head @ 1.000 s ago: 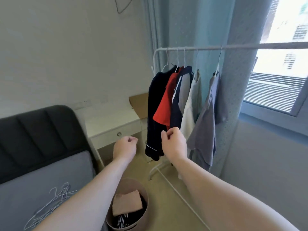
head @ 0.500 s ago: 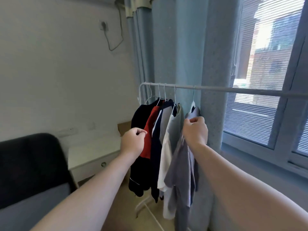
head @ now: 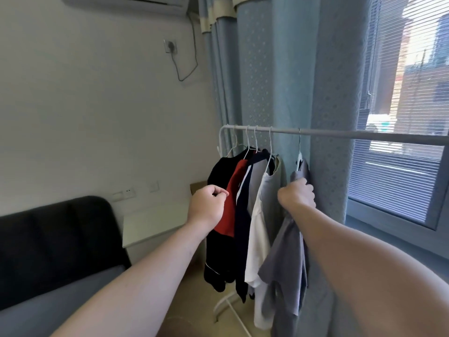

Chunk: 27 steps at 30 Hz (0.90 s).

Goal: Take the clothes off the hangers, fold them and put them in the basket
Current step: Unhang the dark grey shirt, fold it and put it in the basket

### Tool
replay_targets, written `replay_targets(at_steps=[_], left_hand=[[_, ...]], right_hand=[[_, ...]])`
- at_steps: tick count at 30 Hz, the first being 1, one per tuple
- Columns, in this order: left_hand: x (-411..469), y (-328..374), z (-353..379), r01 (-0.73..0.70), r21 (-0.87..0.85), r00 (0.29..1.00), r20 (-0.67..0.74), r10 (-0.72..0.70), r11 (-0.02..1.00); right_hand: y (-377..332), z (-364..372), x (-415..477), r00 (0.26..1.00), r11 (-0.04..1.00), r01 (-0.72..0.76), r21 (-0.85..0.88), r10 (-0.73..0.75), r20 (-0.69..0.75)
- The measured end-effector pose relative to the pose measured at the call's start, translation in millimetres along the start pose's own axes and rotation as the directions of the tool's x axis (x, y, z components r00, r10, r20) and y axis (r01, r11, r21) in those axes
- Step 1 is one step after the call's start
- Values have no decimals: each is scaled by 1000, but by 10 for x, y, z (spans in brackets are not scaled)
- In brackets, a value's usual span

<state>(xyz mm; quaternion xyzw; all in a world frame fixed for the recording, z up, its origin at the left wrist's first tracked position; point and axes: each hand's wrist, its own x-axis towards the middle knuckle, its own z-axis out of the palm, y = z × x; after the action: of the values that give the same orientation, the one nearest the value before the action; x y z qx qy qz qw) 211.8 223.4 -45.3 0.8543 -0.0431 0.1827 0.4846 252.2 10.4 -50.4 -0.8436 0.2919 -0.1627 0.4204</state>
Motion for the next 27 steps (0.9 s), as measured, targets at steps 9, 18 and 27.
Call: replay_targets(at_steps=[9,18,27], left_hand=[[86,-32,-61,-52,25,999,14,52,998],[299,2,108,-28,19,999,43,27,999],[315,186,644,-127,19,978,166,122,992]], right_hand=[[-20,-131,100,988,987,152,45,-150,-34],[-382,-548,-164,963,973,226,-36,-229,-140],[-259,-989,-598,769,655,282,-701,-591,-244]])
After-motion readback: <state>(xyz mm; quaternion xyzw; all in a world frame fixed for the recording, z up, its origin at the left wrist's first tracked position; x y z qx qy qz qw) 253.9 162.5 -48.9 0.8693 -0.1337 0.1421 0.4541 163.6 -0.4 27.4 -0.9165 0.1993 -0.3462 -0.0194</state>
